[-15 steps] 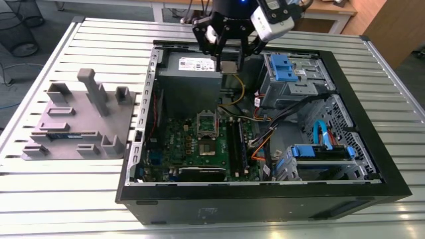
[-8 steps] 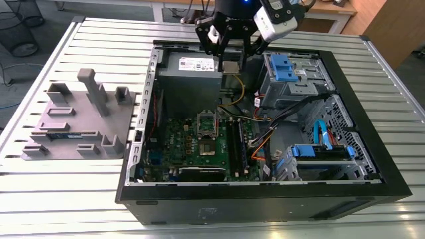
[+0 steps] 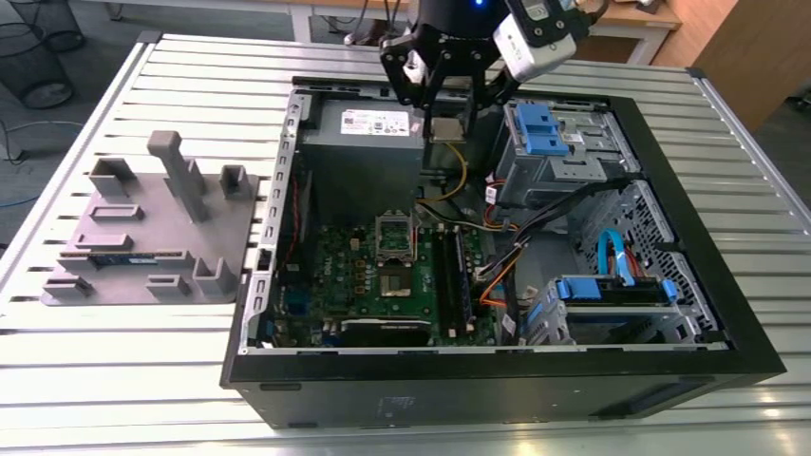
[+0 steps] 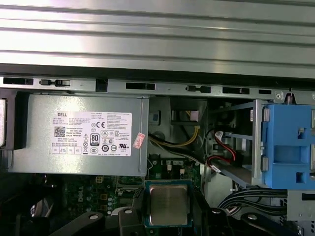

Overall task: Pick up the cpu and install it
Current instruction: 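Pick up the cpu and move it towards the insertion slot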

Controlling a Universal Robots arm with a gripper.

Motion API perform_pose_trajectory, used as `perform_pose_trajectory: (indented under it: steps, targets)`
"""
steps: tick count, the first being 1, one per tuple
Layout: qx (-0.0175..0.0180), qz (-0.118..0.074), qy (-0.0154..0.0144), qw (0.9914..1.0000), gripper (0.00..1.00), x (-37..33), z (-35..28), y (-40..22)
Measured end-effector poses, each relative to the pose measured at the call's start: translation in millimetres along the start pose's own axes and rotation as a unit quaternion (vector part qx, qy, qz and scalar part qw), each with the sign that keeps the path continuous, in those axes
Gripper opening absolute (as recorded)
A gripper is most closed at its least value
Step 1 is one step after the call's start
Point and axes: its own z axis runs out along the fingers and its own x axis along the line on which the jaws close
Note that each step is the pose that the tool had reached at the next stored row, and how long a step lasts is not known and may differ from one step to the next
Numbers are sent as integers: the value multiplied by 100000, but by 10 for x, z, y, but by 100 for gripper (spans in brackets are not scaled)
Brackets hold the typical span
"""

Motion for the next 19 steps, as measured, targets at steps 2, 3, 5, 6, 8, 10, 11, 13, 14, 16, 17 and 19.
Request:
perform_pose_trajectory:
  steps: [2,3,5,6,8,10,11,13,14,16,17,19]
  targets:
    - [-2,-3,-15,100000,47,1,4,-23]
    - [3,-5,-19,100000,47,2,7,-41]
    - [1,-4,-24,100000,47,9,15,-81]
    - [5,-3,-22,100000,47,13,21,-104]
    - [2,-1,-22,100000,47,24,35,-139]
    - [1,-3,-22,100000,47,33,51,-173]
    - [12,-1,-20,100000,47,37,58,-192]
    - [0,-1,-24,100000,47,44,75,-233]
    - [5,-3,-20,100000,47,48,84,-253]
    - [4,-7,-21,100000,47,56,105,-287]
    - [4,-4,-20,100000,47,60,116,-300]
    - [1,-4,-24,100000,47,68,139,-329]
